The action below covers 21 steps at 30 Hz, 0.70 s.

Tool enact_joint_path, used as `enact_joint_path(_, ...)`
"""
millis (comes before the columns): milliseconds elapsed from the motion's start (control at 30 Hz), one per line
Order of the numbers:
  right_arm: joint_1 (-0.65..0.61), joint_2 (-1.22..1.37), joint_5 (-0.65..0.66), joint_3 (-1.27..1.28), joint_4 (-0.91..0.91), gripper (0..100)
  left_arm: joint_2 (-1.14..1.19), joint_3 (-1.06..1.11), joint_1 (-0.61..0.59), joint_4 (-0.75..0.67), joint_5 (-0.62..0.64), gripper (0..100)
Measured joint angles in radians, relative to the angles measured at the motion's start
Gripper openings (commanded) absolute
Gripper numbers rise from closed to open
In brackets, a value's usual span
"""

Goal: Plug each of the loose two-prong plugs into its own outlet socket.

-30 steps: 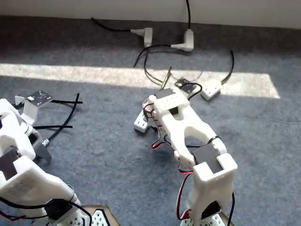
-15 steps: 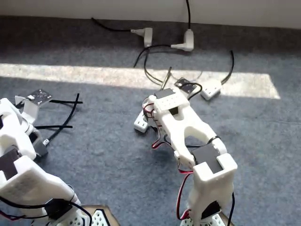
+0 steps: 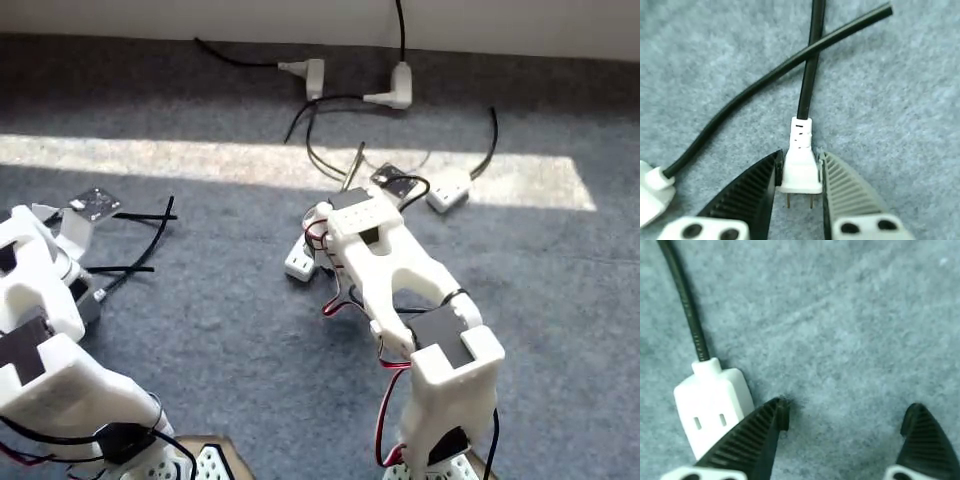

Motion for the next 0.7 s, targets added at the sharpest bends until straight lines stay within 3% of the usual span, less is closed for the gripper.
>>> enact_joint_path(400, 0.002, 0.000, 0.009, 0.008, -0.066, 34.3, -0.489, -0.252, 0.287, 0.002, 0.678, 1)
enact_joint_path(700, 0.003, 0.000, 0.282, 0.008, -0.066, 34.3, -0.922, -0.250, 0.486, 0.002, 1.355, 1)
